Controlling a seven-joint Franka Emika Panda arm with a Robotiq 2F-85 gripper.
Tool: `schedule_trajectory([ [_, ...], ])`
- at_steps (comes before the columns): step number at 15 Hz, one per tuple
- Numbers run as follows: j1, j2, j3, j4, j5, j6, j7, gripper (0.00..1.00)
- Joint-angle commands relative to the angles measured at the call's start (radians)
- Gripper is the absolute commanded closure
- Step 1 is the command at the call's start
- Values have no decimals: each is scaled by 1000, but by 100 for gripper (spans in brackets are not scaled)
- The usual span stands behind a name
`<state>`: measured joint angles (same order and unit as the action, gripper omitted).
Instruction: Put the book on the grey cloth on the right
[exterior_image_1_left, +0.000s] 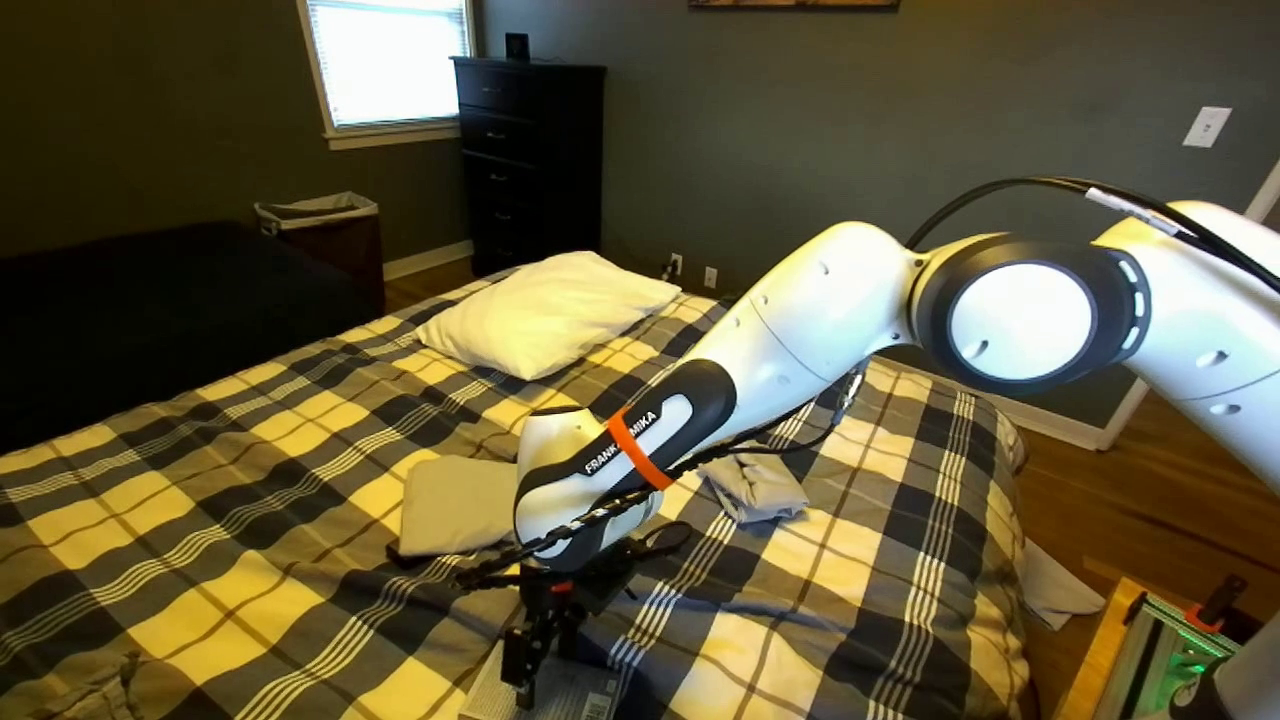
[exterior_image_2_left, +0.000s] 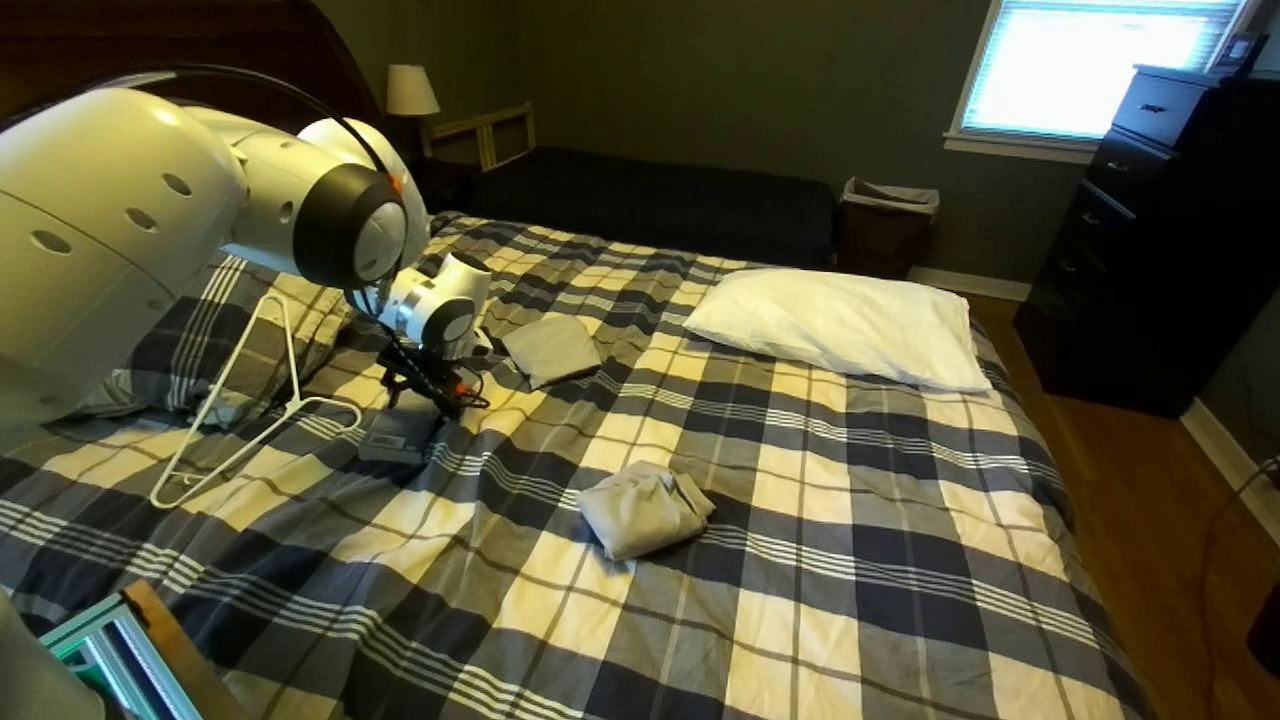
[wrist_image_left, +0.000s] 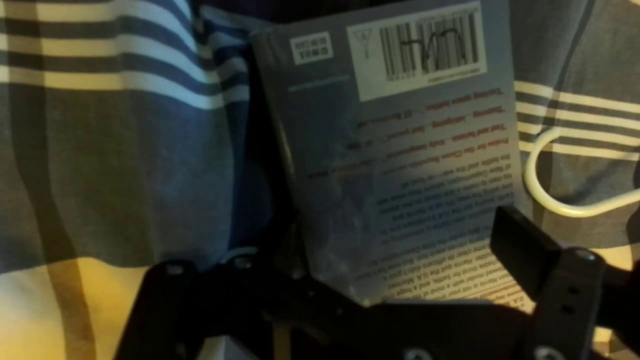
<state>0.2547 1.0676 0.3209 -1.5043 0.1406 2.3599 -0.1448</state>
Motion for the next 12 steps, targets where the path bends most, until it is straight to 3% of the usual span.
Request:
schedule_trajectory([
  [1, 27, 94, -21, 119, -18, -93, 10, 0],
  [5, 77, 123, -74, 168, -46, -90, 64, 0],
  [12, 0, 212, 36, 304, -3, -332, -199, 0],
])
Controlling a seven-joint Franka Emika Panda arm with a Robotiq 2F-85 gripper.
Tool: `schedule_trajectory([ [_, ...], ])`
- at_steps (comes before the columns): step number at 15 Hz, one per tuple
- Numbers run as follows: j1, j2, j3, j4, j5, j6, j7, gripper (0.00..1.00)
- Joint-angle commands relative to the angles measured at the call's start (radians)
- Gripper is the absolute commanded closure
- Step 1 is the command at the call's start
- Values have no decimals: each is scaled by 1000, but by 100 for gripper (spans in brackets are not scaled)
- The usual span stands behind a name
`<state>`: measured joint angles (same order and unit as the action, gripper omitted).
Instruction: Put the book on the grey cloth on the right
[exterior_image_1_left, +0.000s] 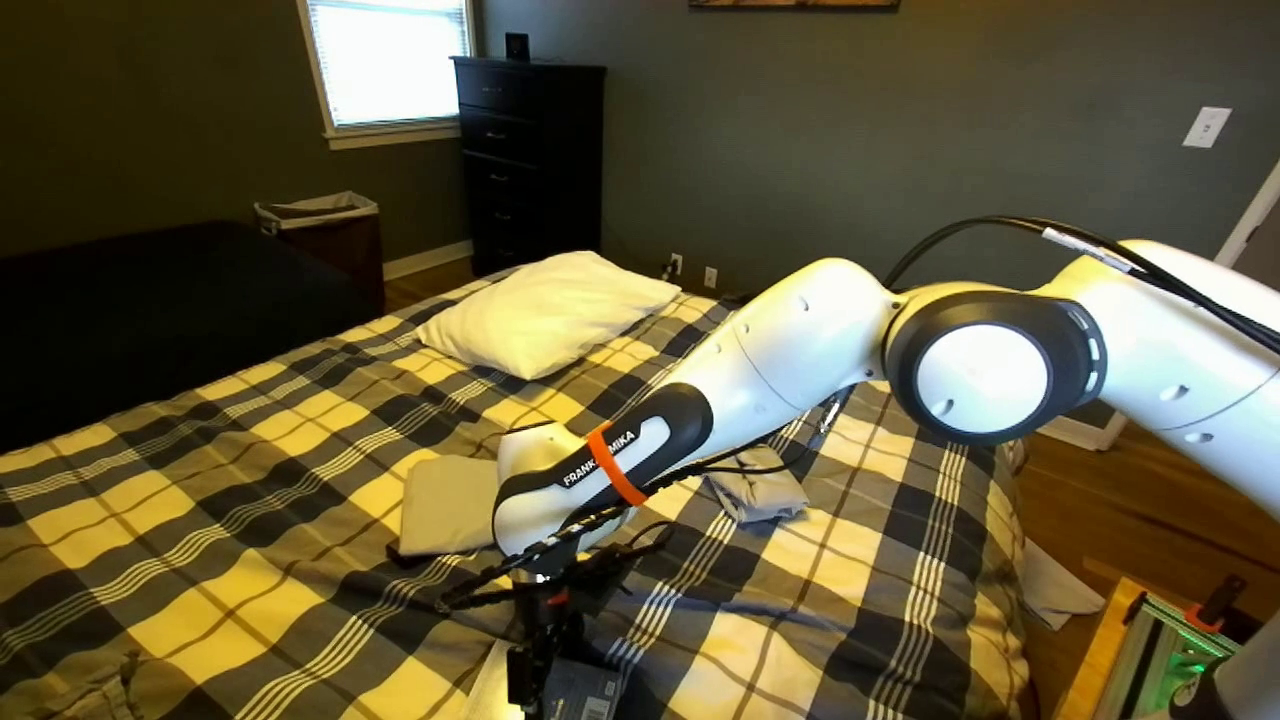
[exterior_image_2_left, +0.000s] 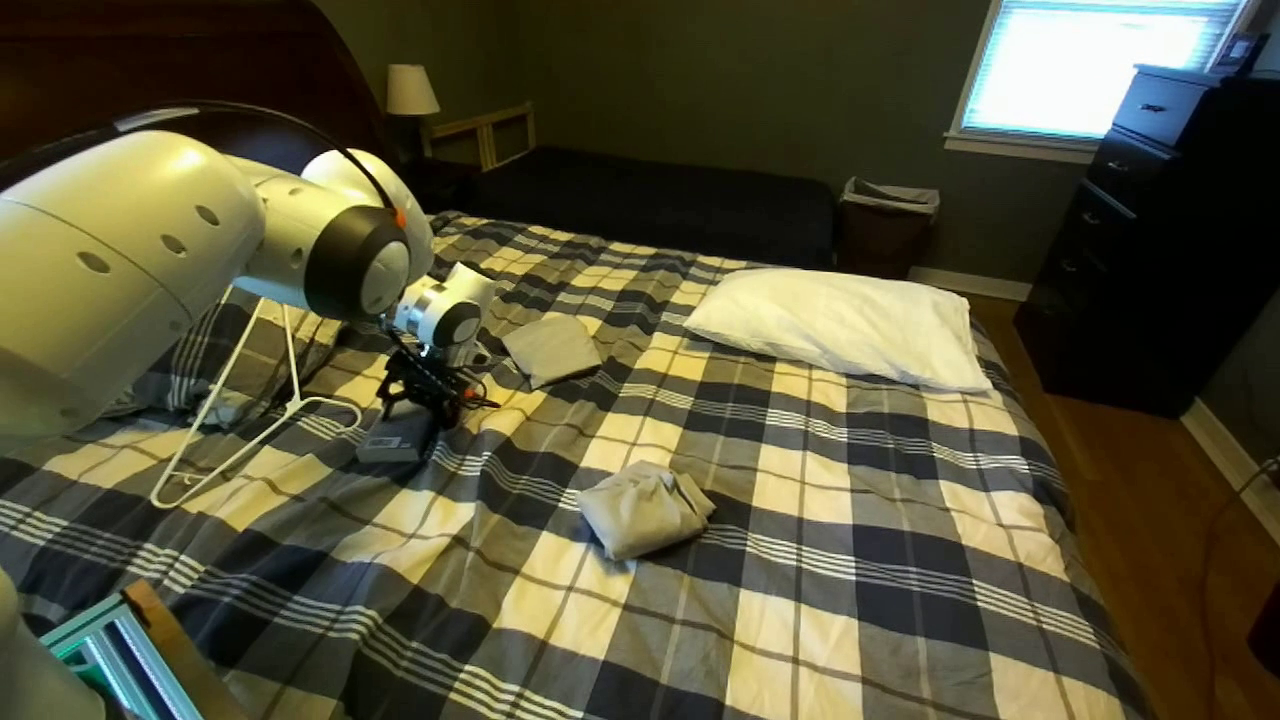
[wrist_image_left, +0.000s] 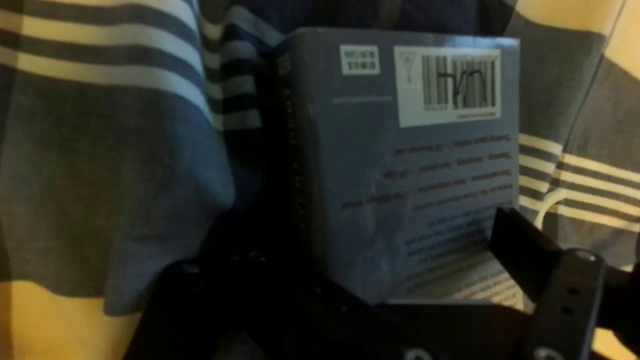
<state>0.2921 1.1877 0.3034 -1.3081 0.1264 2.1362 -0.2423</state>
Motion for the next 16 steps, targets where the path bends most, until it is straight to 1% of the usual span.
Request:
schedule_trajectory([
  [1, -49, 108, 66, 133, 21, -151, -135, 25],
  [2, -57, 117, 75, 154, 28, -194, -159, 26],
  [3, -61, 122, 79, 172, 32, -228, -176, 32],
  [4, -62, 121, 82, 182, 33, -248, -189, 41],
  [6, -72, 96, 90, 168, 36, -270, -214, 58],
  [8, -86, 59, 110, 123, 30, -256, -247, 71],
  [9, -93, 45, 124, 107, 28, -250, -276, 80],
  [11, -97, 41, 145, 107, 26, -259, -315, 91],
  [12, -95, 34, 146, 102, 25, -254, -316, 92],
  [13, -93, 26, 144, 97, 21, -256, -316, 95],
  [14, -85, 7, 127, 80, 13, -235, -287, 92],
  [15, -77, -12, 109, 60, 5, -202, -251, 92],
  [16, -57, -39, 72, 41, -21, -176, -191, 93],
])
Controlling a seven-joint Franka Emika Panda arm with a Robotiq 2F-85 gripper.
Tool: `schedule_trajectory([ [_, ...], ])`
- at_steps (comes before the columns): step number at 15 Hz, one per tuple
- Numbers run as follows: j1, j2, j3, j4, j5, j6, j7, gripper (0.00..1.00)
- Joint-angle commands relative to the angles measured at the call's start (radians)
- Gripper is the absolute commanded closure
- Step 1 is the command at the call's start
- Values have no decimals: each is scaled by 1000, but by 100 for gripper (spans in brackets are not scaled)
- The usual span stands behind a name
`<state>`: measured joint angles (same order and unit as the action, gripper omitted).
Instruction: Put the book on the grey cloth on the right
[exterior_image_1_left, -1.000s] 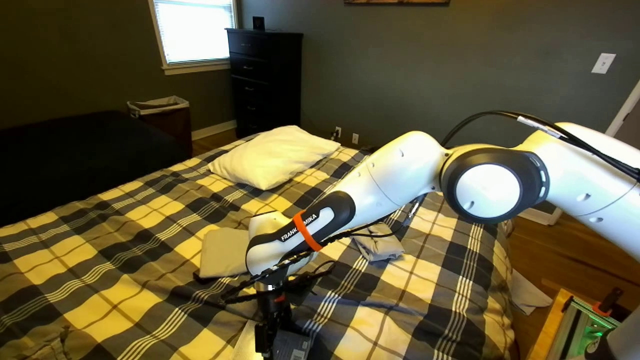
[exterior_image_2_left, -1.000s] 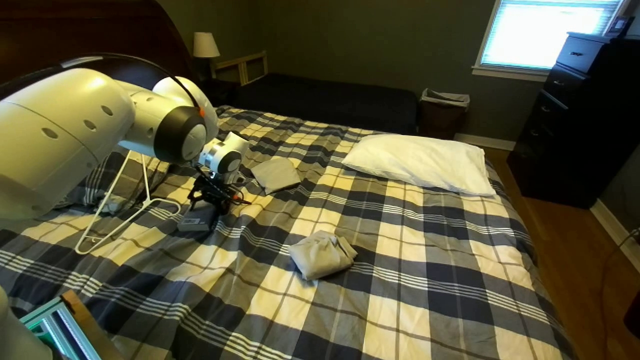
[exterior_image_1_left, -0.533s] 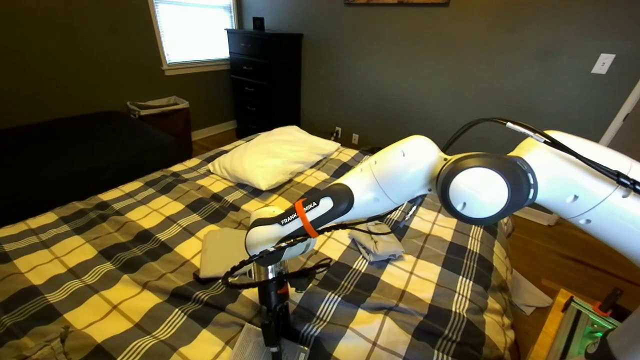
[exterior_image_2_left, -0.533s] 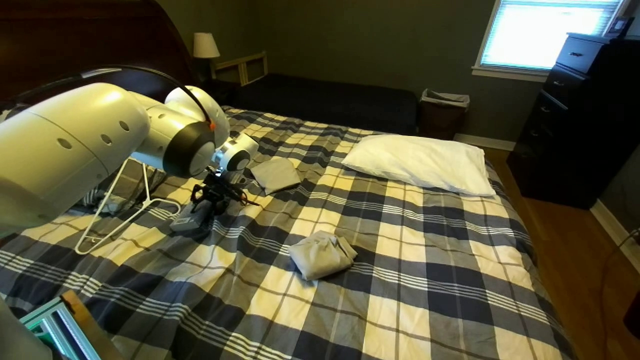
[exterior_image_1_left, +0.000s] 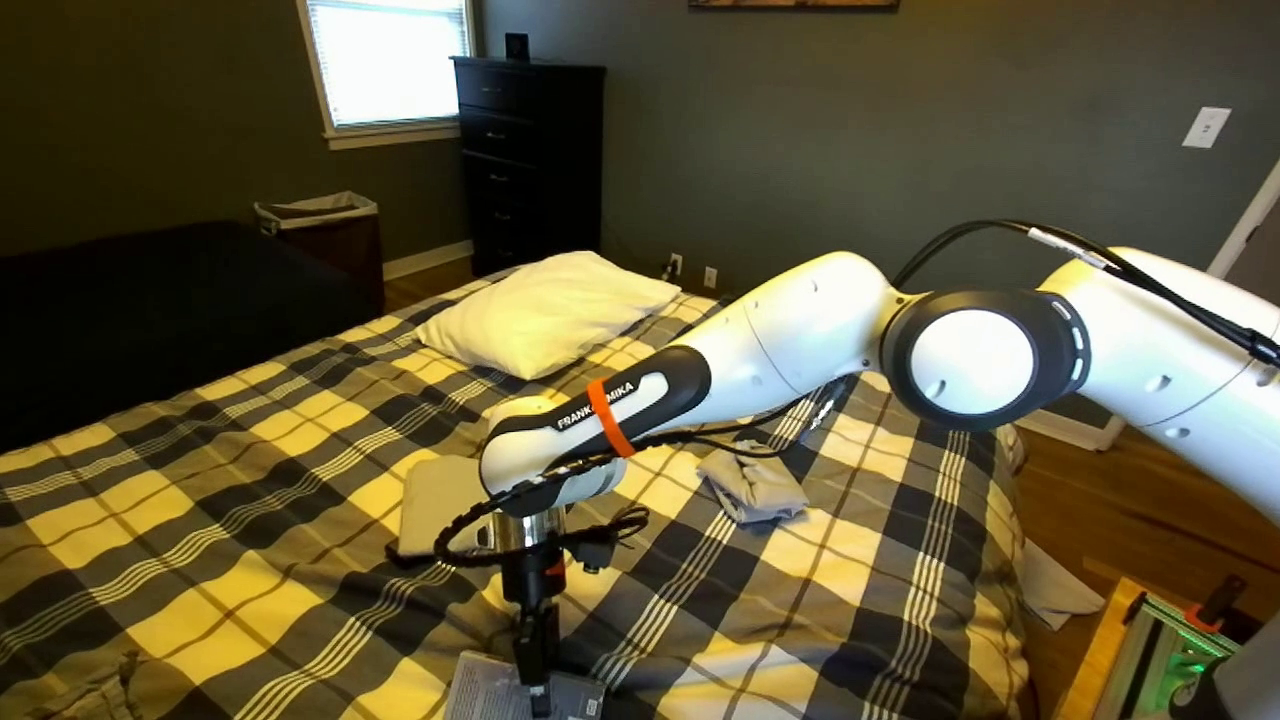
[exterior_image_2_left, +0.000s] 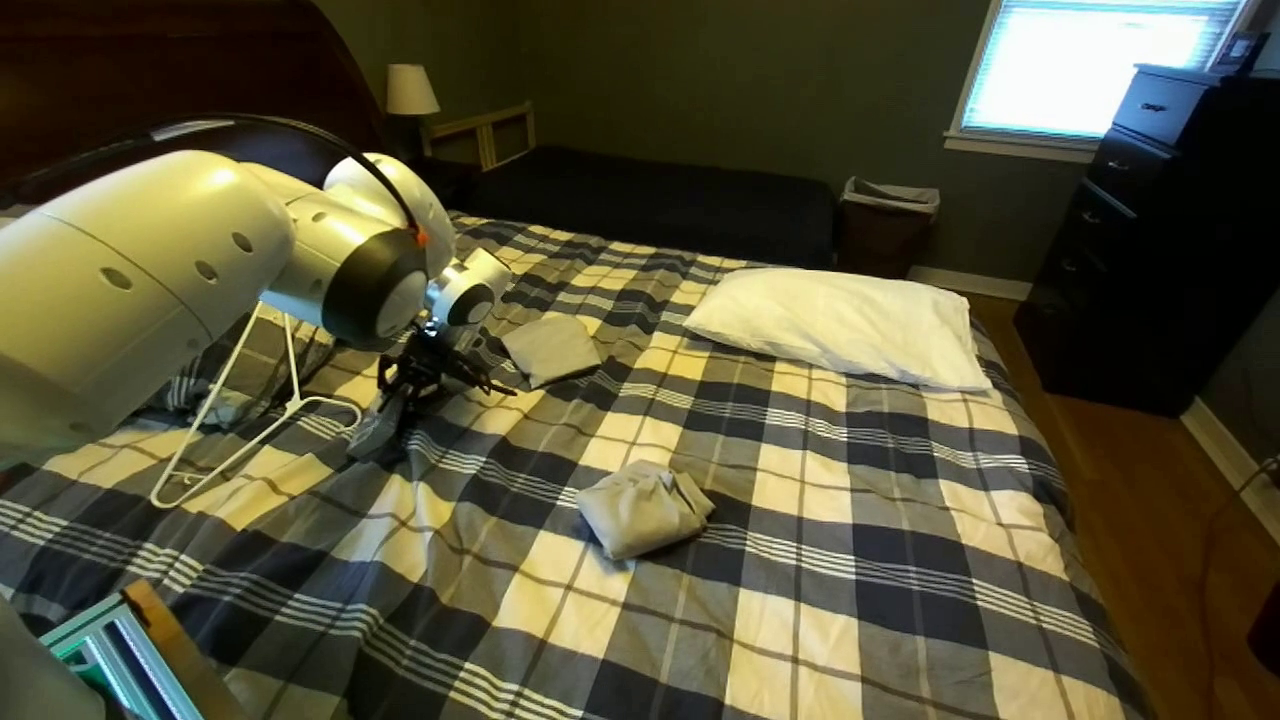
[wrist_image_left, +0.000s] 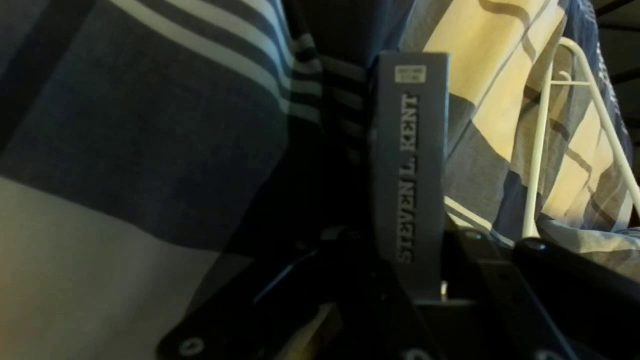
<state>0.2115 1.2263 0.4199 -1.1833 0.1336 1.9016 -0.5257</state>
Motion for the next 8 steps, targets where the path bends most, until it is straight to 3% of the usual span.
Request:
schedule_trajectory([
  [1, 31, -97, -64, -101, -41, 78, 131, 93],
  [8, -7, -308, -89, -366, -5, 306, 266, 93],
])
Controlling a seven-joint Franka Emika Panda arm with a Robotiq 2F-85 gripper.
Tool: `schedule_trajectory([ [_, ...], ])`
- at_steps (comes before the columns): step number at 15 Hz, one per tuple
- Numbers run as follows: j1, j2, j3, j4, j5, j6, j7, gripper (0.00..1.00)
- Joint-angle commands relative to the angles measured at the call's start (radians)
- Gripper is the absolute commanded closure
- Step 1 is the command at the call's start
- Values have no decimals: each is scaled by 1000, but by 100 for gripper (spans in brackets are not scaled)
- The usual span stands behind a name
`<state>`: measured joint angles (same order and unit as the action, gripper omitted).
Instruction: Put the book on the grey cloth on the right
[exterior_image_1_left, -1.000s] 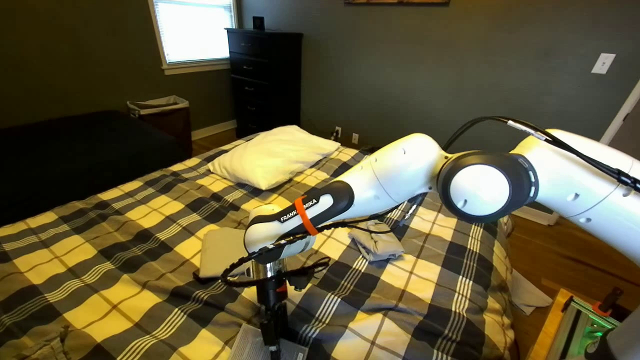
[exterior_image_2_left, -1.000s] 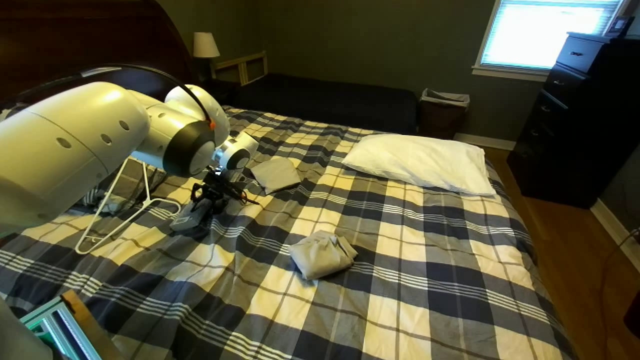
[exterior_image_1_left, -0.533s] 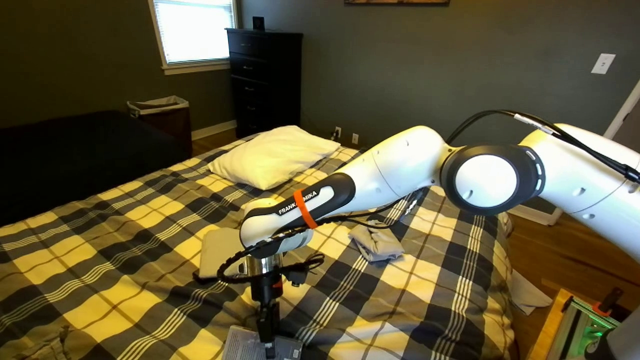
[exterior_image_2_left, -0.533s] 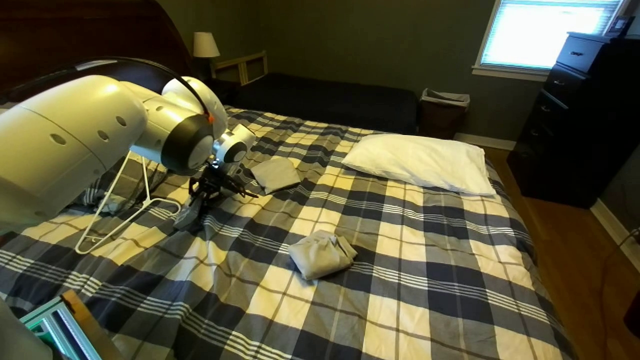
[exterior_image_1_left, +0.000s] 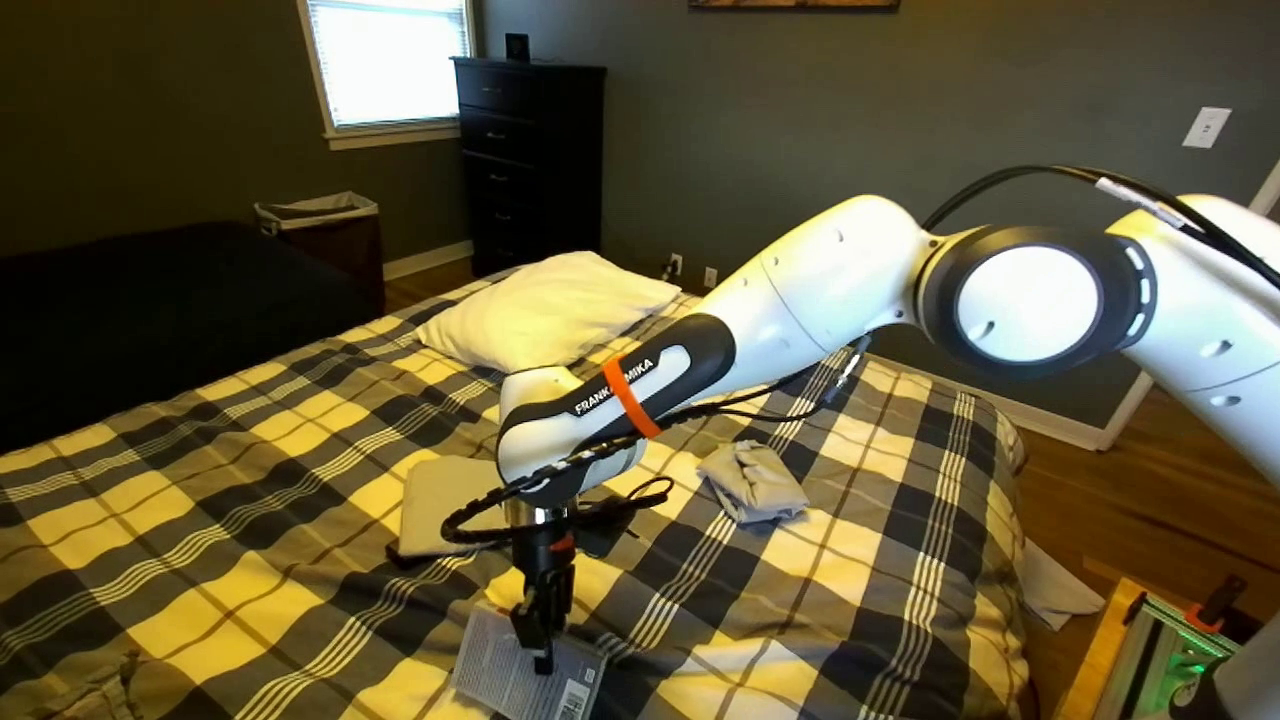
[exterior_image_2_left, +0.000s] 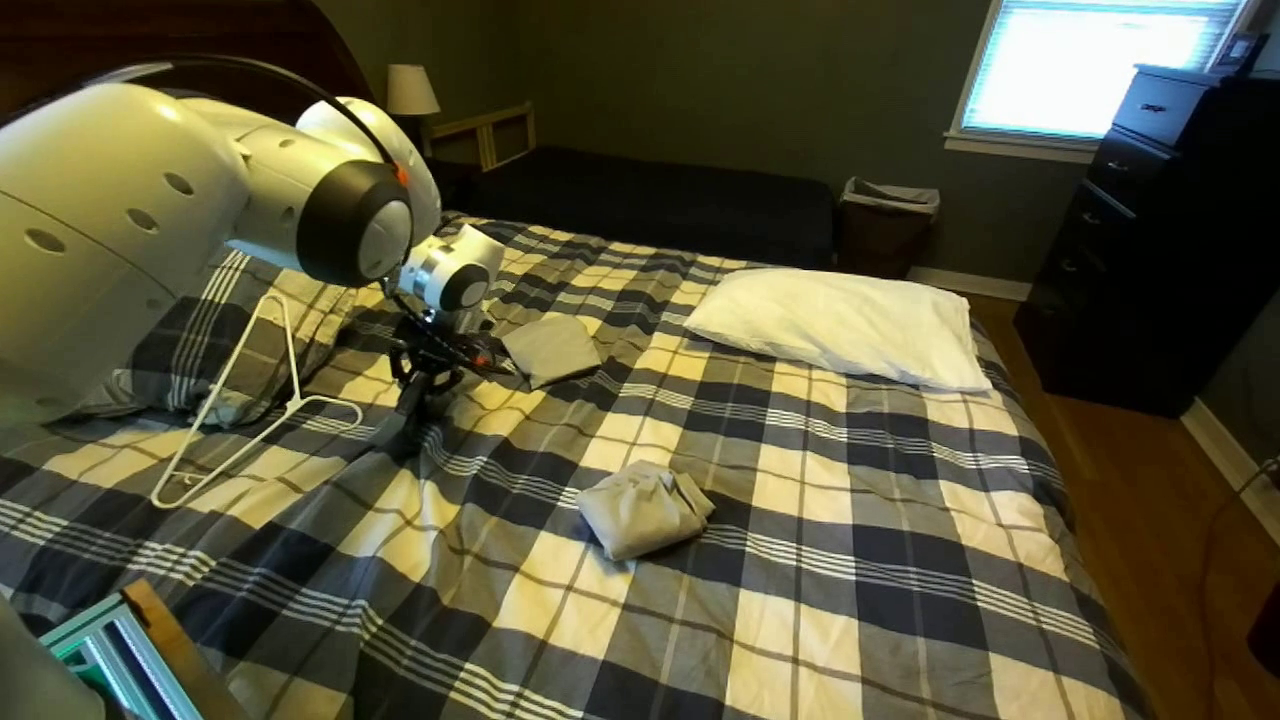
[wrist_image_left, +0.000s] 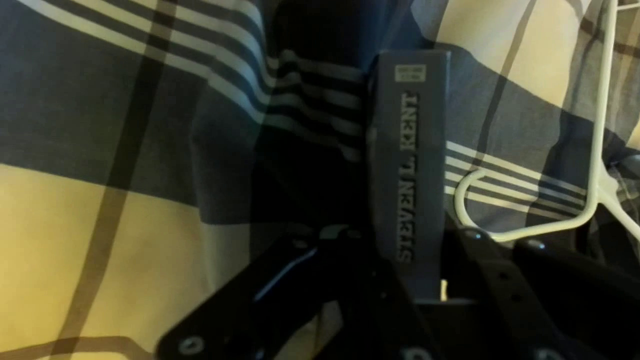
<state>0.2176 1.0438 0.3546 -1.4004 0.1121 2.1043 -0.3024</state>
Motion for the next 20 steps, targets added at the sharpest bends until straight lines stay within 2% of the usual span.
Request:
schedule_trajectory([
  [1, -14, -146, -25, -177, 19, 121, 55, 93],
  [5, 13, -216, -36, -255, 2, 151, 106, 93],
  [7, 52, -226, -48, -255, -28, 150, 127, 93],
  [8, 79, -231, -60, -254, -50, 150, 148, 62],
  [9, 102, -235, -72, -252, -72, 148, 167, 43],
  [10, 125, -233, -87, -241, -95, 143, 191, 85],
  [12, 155, -222, -104, -217, -130, 121, 219, 81],
  [14, 175, -224, -113, -217, -154, 121, 235, 96],
  [15, 179, -216, -114, -209, -159, 116, 237, 100],
  [18, 193, -208, -133, -205, -170, 112, 270, 100],
  [19, 196, -209, -140, -205, -172, 109, 282, 74],
  [20, 198, -205, -148, -203, -170, 114, 301, 73],
])
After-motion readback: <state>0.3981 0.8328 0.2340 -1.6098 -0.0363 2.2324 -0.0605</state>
